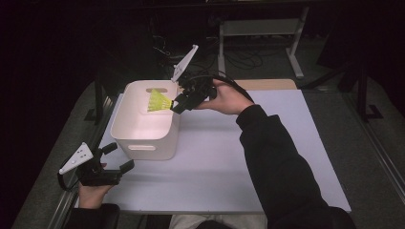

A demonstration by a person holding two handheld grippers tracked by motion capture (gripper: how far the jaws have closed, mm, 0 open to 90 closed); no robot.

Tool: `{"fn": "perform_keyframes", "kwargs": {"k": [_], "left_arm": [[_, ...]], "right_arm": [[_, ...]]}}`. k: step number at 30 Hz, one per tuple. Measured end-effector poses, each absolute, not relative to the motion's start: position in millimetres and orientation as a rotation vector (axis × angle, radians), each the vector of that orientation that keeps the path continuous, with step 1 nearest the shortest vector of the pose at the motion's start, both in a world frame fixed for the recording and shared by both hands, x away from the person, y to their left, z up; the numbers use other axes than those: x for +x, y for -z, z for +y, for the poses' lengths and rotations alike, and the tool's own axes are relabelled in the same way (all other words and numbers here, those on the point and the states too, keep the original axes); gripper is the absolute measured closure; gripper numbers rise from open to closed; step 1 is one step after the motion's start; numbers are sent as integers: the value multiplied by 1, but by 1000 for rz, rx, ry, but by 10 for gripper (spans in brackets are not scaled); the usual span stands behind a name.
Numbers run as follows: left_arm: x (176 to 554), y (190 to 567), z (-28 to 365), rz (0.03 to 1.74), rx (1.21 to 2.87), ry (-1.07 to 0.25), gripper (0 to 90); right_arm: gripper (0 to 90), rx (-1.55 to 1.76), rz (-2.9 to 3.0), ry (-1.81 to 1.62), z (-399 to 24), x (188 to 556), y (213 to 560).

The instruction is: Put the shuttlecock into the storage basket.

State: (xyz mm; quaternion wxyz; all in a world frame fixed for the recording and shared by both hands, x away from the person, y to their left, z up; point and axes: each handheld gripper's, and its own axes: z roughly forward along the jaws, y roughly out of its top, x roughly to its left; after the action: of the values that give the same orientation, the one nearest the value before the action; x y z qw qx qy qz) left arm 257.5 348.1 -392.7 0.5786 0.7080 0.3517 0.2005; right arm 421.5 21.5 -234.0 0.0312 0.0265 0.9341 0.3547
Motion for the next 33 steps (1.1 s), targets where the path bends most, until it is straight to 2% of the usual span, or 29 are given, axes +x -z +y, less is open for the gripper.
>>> {"fn": "perform_keyframes", "kwargs": {"k": [33], "left_arm": [[257,393,348,818,1651,-468,0]], "right_arm": [[632,34,2954,-1086,70,426,264]]}}
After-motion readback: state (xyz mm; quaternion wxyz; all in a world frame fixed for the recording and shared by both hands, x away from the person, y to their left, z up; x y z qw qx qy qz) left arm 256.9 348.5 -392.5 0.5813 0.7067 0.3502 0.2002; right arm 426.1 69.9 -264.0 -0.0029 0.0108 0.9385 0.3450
